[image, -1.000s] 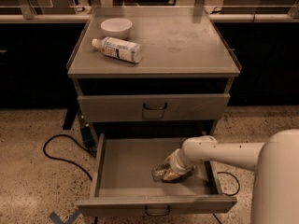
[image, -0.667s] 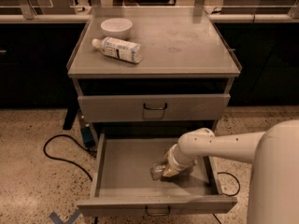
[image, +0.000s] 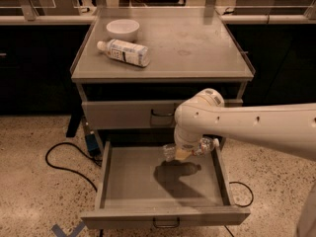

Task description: Pick water bottle from middle drawer and place on counter

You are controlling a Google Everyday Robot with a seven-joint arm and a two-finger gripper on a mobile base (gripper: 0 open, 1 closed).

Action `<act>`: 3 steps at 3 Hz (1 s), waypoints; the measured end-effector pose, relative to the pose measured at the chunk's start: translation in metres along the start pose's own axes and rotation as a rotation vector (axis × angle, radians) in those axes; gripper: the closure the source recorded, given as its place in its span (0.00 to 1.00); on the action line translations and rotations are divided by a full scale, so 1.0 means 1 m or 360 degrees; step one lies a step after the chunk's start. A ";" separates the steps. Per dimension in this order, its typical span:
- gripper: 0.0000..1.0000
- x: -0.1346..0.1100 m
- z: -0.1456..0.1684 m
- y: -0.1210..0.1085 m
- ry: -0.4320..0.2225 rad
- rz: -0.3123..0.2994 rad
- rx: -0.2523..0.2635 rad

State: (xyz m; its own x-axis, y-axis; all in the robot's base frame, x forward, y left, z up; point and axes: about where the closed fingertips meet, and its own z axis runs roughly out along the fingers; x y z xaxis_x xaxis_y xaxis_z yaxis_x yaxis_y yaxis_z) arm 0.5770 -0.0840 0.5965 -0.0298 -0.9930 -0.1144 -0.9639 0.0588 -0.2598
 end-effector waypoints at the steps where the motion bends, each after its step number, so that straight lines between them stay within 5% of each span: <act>1: 1.00 0.000 0.000 0.000 0.0000 0.0000 0.0000; 2: 1.00 -0.002 -0.039 -0.019 -0.0017 -0.0031 0.0021; 3: 1.00 0.014 -0.115 -0.054 -0.0065 -0.0040 0.0052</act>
Offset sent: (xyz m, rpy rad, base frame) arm 0.0282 -0.0116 0.1466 0.0171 -0.0570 0.0662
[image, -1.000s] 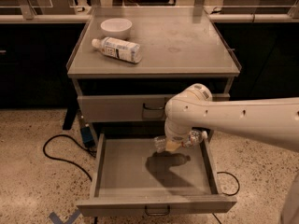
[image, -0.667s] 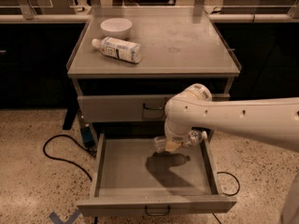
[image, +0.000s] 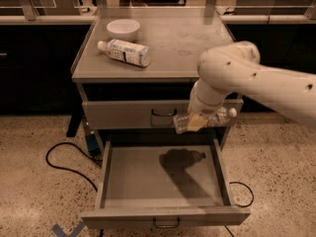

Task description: Pick water bottle from middle drawer and place on counter

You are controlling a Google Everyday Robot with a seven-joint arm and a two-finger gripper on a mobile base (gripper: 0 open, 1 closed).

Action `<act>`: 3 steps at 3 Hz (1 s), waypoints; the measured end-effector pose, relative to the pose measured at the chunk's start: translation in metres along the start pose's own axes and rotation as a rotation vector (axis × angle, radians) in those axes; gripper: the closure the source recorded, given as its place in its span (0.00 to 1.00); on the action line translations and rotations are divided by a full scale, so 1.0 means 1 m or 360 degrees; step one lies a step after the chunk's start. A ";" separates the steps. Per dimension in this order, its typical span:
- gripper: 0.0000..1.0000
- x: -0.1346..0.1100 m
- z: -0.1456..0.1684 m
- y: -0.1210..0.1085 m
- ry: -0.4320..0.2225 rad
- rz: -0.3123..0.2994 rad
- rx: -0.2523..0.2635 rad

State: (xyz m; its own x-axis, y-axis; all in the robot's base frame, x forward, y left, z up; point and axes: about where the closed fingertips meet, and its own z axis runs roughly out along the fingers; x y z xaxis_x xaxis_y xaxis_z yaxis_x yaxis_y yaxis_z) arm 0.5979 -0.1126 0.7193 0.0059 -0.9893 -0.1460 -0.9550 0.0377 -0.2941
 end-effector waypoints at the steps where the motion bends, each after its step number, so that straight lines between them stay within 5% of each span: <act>1: 1.00 0.009 -0.082 -0.052 -0.0002 -0.0056 0.0131; 3: 1.00 0.006 -0.105 -0.071 -0.0025 -0.0049 0.0205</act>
Offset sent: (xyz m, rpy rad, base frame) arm 0.0219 -0.0205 0.0815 -0.0072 -0.0756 0.0207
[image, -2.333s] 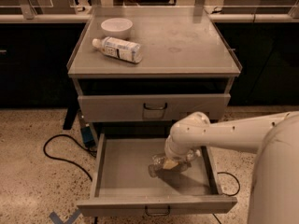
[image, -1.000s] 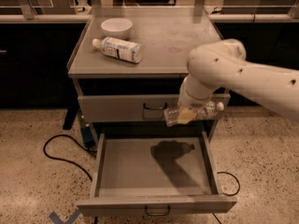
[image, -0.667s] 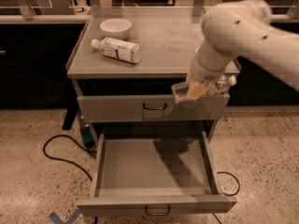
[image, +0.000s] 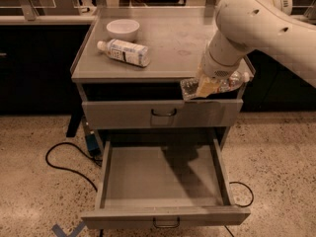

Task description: Pick water bottle from middle drawer and place on counter

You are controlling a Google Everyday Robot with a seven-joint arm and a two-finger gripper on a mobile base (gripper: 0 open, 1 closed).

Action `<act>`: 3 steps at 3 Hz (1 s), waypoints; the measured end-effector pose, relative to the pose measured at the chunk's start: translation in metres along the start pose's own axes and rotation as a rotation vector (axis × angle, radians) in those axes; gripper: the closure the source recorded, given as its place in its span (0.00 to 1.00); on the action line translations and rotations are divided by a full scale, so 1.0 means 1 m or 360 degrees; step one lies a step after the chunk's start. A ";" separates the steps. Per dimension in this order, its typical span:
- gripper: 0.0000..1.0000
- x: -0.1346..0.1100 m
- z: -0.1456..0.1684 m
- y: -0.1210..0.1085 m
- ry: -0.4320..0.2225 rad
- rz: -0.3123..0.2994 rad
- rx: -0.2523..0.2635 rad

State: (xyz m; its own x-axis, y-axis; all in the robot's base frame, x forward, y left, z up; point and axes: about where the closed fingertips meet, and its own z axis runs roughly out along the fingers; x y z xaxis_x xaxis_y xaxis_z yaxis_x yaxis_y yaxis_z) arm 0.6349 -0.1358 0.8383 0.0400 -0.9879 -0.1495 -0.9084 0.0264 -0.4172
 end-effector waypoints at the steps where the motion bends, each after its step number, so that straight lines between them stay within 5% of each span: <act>1: 1.00 -0.011 -0.005 -0.032 -0.0009 -0.0075 0.0049; 3: 1.00 -0.043 0.006 -0.117 -0.0064 -0.0295 0.0068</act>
Offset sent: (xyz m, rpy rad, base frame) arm 0.1526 0.0602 0.1310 -0.0643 -0.2030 0.2098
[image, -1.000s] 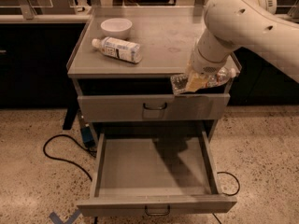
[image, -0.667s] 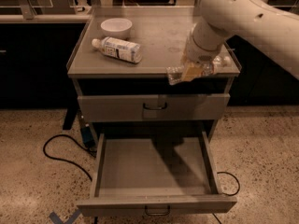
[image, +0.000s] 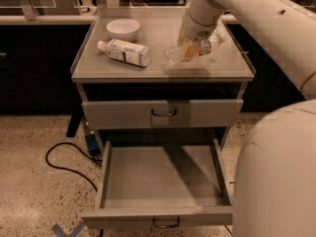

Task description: Pick water bottle from middle drawer and place on counter

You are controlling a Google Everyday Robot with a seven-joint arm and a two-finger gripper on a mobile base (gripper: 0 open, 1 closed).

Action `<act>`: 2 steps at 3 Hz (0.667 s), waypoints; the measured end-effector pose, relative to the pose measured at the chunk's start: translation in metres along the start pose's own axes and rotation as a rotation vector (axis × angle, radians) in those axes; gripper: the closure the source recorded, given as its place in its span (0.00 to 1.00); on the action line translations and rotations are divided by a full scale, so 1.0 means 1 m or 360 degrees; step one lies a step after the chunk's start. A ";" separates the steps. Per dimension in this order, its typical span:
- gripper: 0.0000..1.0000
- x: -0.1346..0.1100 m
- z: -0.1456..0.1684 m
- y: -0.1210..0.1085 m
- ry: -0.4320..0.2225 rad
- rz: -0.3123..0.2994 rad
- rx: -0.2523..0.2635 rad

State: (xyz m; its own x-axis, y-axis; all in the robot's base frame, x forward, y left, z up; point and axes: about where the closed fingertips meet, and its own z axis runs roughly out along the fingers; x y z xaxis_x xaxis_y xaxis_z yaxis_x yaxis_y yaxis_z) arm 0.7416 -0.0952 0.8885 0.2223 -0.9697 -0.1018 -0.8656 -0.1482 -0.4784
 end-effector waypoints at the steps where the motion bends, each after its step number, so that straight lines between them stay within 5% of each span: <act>1: 1.00 0.010 0.023 -0.010 -0.0102 0.0044 -0.0021; 2: 1.00 0.026 0.047 -0.006 -0.0167 0.0121 -0.0054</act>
Offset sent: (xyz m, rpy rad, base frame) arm 0.0483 -0.0344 -0.0601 0.1817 0.0956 -0.0425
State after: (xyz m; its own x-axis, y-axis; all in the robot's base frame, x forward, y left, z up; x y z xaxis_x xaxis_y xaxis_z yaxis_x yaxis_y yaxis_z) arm 0.7739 -0.1105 0.8481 0.1998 -0.9529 -0.2282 -0.8959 -0.0833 -0.4364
